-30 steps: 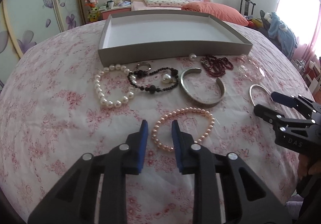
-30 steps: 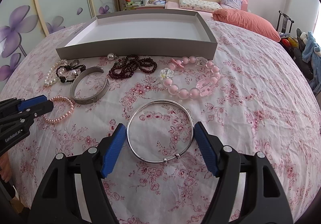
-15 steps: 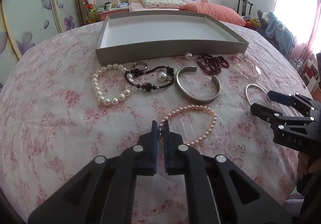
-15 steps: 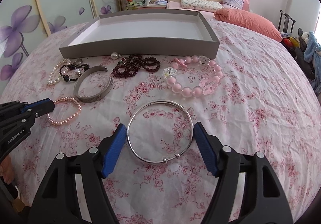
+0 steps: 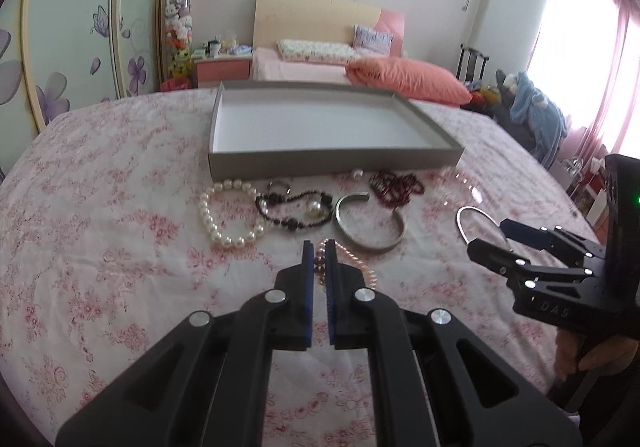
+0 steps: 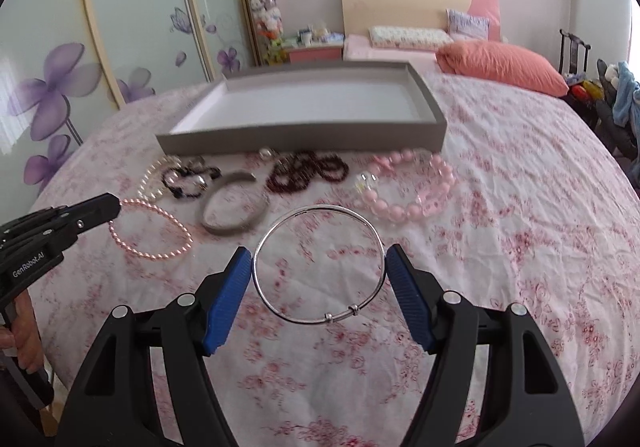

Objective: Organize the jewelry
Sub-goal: 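Release the silver bangle into the grey tray while the left tool drops the pink pearls there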

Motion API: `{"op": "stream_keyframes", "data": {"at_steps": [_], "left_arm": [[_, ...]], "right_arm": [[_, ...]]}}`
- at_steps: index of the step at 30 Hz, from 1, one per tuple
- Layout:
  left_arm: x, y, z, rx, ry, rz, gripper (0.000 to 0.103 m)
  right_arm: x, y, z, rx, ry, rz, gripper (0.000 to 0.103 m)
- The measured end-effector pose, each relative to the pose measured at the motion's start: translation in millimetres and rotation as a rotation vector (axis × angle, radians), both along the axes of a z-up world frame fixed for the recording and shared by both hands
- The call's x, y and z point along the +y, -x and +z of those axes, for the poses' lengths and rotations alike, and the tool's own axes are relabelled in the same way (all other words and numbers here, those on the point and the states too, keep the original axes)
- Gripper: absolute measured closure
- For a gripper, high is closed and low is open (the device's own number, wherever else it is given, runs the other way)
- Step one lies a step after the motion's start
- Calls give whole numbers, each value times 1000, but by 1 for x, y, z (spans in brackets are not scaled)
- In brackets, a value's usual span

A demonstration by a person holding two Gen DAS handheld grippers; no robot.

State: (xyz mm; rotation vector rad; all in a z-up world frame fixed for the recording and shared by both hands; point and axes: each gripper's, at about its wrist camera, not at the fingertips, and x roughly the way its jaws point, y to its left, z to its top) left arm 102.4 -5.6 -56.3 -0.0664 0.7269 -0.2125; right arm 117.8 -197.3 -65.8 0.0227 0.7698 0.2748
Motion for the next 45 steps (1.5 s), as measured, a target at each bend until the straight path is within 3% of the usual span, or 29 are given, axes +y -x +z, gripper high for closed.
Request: {"op": "stream_keyframes", "data": {"at_steps": [13,26,37,45], "left_arm": [[-3,17,21,-110,1,45,97],[-2,18,45,-183,-37,105,97],[-12,-11,99,-345,-93,144,97],[-19,-58,107,-355,-86,157,97]], "right_arm": [[9,20,31,-209,-31,-20,34],[6,25,64,-344,-35,-55,33],[0,1,108,-520,-58,-127,33],[-2,-35,109,-549,-74,-158,33]]}}
